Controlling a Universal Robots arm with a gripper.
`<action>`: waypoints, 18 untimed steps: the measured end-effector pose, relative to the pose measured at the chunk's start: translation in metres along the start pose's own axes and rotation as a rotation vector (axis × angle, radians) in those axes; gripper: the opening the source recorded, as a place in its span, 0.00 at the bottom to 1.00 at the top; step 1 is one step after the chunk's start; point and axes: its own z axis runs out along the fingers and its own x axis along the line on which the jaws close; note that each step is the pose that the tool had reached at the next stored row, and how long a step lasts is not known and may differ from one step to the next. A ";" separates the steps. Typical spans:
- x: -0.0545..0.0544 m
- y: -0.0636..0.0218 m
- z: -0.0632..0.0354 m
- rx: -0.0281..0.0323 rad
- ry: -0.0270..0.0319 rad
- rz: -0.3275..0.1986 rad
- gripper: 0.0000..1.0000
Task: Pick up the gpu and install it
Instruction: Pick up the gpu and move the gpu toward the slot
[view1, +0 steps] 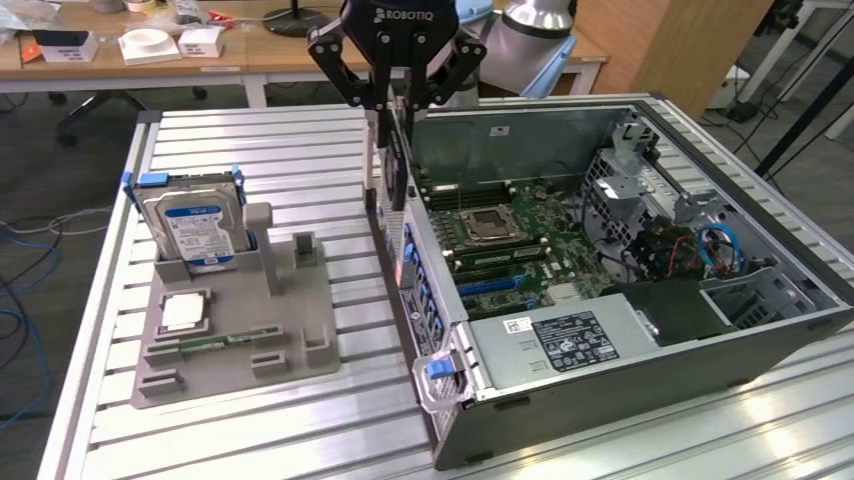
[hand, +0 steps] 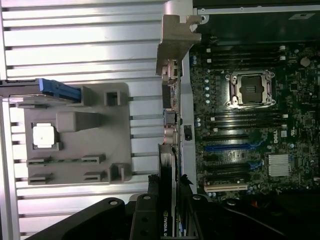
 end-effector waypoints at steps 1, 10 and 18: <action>0.000 0.0000 0.0000 0.0000 0.0000 0.000 0.26; -0.004 0.0003 0.0002 0.0001 0.0001 0.000 0.26; -0.006 0.0005 0.0005 0.0001 0.0000 0.000 0.26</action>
